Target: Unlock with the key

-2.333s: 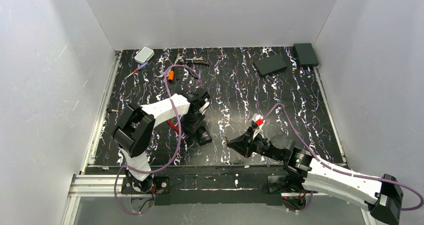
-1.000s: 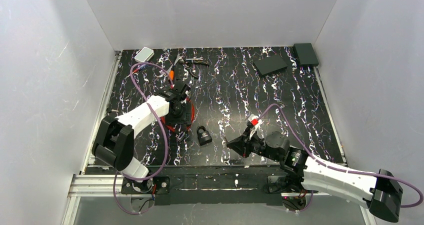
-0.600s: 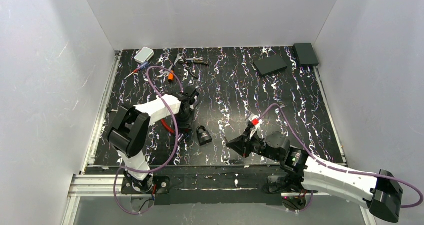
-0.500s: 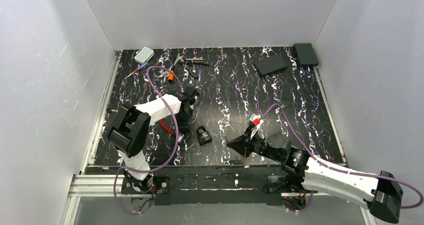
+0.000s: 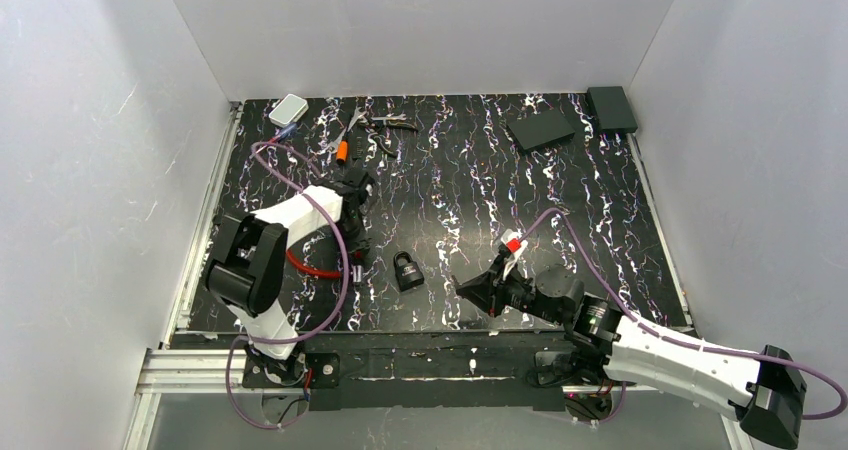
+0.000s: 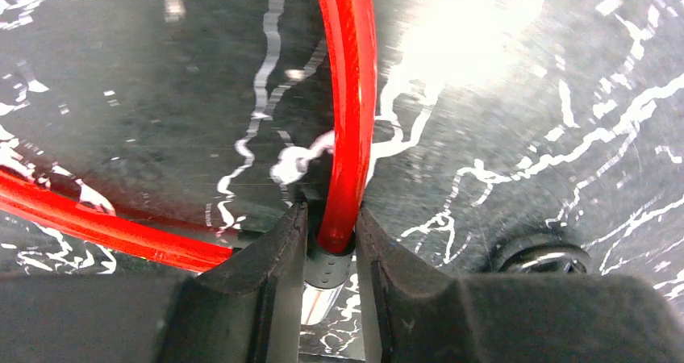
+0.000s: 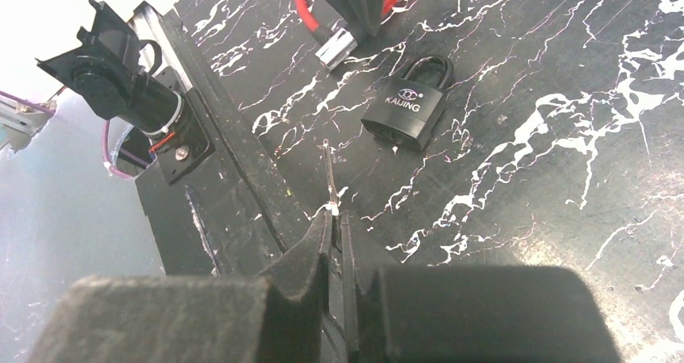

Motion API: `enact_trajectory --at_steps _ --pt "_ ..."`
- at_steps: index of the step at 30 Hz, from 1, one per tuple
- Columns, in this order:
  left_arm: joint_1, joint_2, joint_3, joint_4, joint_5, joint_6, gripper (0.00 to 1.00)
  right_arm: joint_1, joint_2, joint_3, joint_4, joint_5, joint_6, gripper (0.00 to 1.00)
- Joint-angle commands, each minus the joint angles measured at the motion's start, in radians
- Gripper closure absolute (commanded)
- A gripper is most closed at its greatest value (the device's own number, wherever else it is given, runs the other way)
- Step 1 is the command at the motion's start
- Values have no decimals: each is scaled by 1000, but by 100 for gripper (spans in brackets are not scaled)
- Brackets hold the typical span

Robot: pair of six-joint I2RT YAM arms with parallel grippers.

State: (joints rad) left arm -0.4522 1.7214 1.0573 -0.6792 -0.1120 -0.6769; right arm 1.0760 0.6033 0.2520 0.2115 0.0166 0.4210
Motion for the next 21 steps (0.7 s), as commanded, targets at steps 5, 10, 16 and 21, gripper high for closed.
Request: enact_trajectory --at_steps 5,10,16,21 --pt "111 -105 -105 30 61 -221 100 5 -27 36 -1 11 8 99" --pt "149 -151 -151 102 159 -257 100 6 -11 44 6 -1 19 99" --pt "150 -179 -140 101 153 -149 54 6 9 74 -19 -9 20 99" --pt "149 -276 -157 75 103 -20 32 6 7 66 8 -10 28 99"
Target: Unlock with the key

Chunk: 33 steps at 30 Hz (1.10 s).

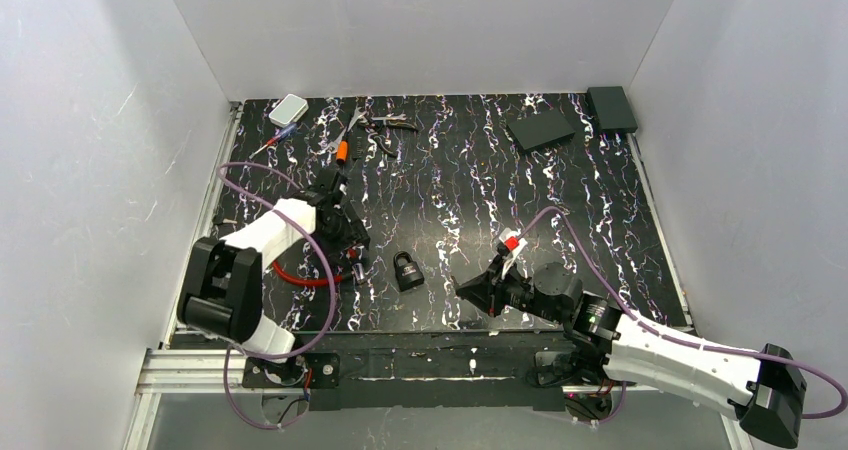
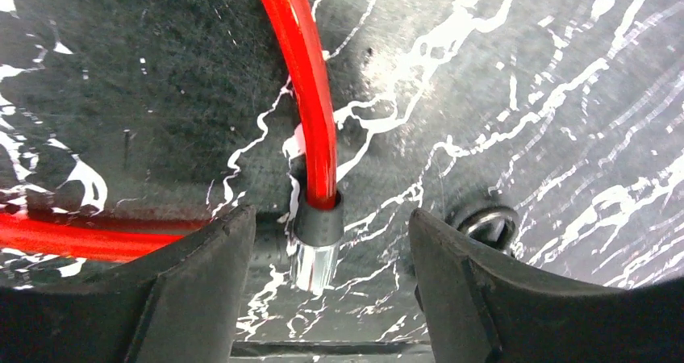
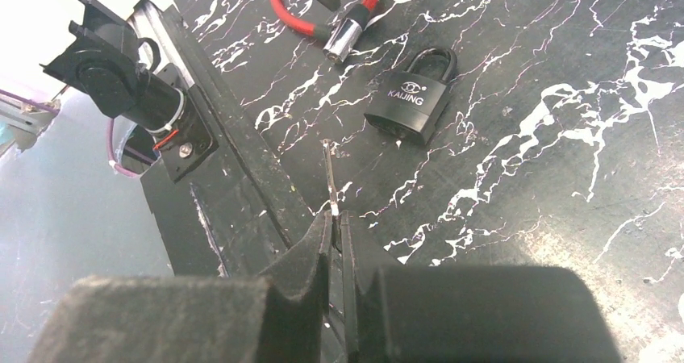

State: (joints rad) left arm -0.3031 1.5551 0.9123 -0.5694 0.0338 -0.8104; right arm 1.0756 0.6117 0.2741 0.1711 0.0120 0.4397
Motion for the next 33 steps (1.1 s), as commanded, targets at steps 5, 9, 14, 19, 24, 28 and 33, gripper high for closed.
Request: enact_trajectory --at_steps 5,9,14,19,24,28,33 --pt "-27 -147 -20 -60 -75 209 31 6 41 58 85 -38 7 99" --pt "-56 -110 -19 -78 -121 162 35 6 99 74 109 -54 9 99" --pt "-106 -39 3 -77 -176 83 38 6 165 87 134 -67 23 99" --pt "-115 11 19 -51 -195 71 40 6 180 96 123 -75 32 99" --pt "-116 54 11 -17 -191 58 48 6 161 89 108 -61 31 99" --pt "-126 84 11 -5 -193 51 55 6 155 81 111 -52 30 99" --pt "-131 94 -4 34 -185 55 80 6 164 82 111 -50 24 99"
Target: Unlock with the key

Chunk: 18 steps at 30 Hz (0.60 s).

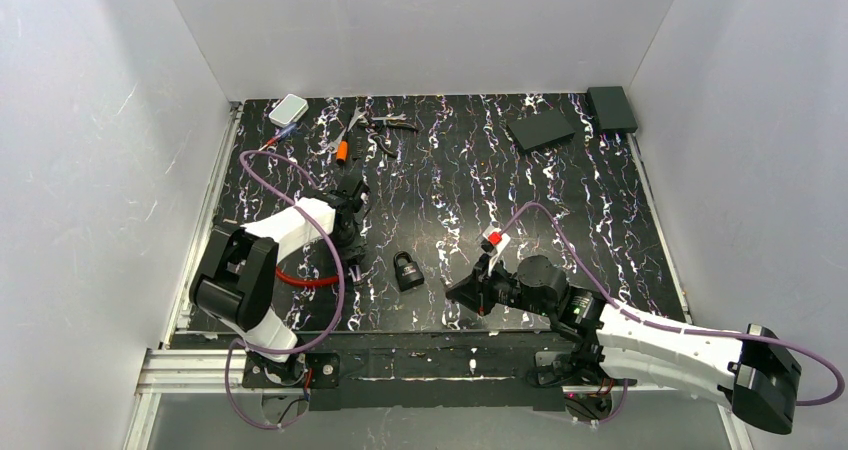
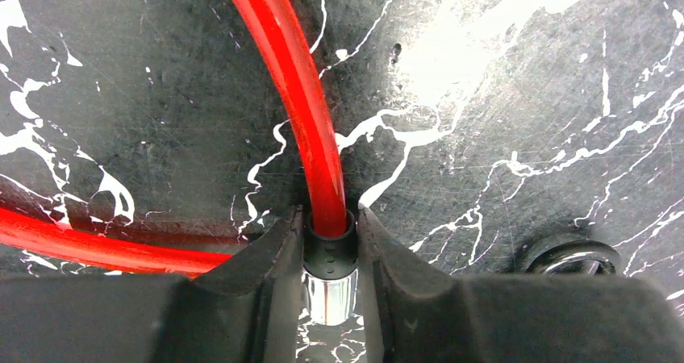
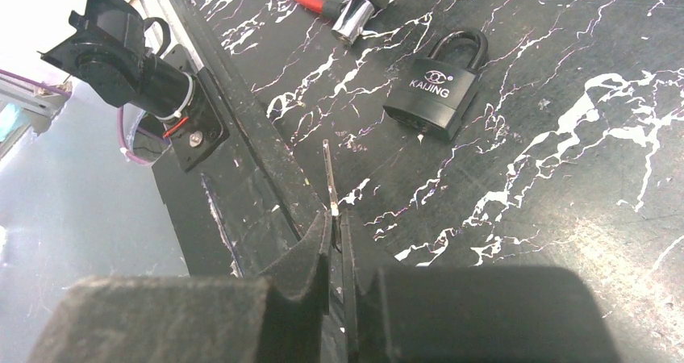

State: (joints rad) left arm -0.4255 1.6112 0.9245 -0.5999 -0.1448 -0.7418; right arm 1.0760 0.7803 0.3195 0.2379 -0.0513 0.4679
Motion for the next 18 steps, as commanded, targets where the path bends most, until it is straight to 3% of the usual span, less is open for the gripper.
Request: enact_trajectory --at_steps 1,2,3,12,18 --pt "-9 36 -20 79 -1 -11 89 5 -3 38 44 13 -4 99" --pt "-9 34 -22 85 5 -9 98 6 -2 39 44 13 -4 99" --pt "-9 29 -20 86 7 -8 100 6 -1 41 42 12 -3 99" --pt "5 -169 -12 62 29 23 100 6 74 131 -12 -45 75 99" --pt "52 -208 12 82 210 26 100 6 197 185 39 -134 136 99"
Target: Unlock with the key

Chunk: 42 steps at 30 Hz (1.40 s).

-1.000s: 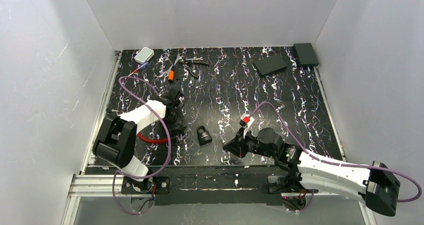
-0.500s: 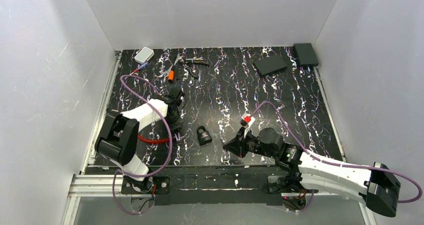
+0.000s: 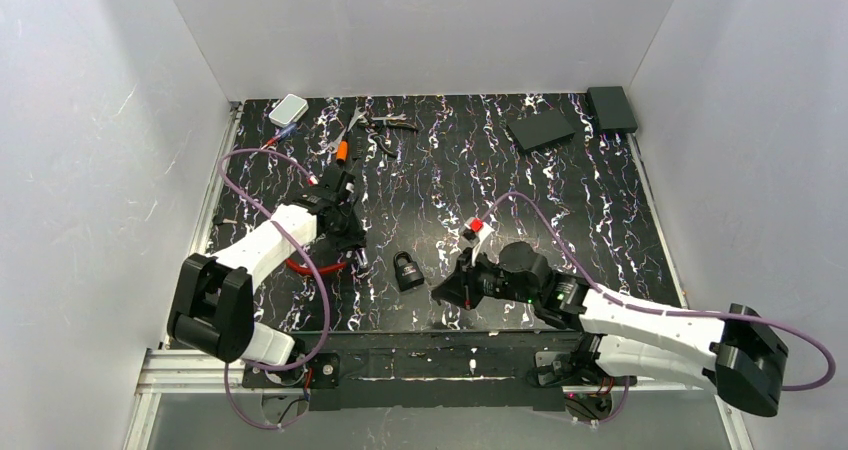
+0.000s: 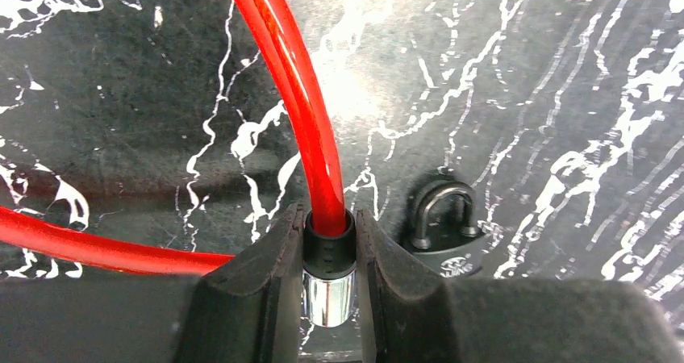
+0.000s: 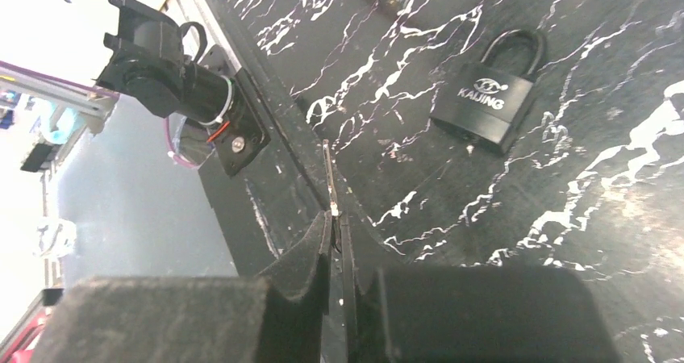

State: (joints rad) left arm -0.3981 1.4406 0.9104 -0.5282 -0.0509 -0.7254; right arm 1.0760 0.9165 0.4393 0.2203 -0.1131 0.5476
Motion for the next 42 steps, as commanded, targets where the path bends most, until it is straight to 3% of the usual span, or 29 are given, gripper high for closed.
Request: enact_trajectory --at_steps 1,6,13,23,30,42 --pt "26 -41 35 0 116 14 100 6 81 73 63 -75 67 99" --pt "47 -43 63 -43 119 -2 100 7 155 73 155 -63 156 99" --pt "65 36 163 -46 295 18 100 8 318 158 210 -64 332 99" --pt "128 6 127 -3 397 -6 100 42 601 308 302 -55 511 99" --pt "137 -30 121 -23 403 24 100 42 728 379 354 -91 526 99" --pt "138 -61 129 -39 422 71 100 18 741 442 240 -42 435 99"
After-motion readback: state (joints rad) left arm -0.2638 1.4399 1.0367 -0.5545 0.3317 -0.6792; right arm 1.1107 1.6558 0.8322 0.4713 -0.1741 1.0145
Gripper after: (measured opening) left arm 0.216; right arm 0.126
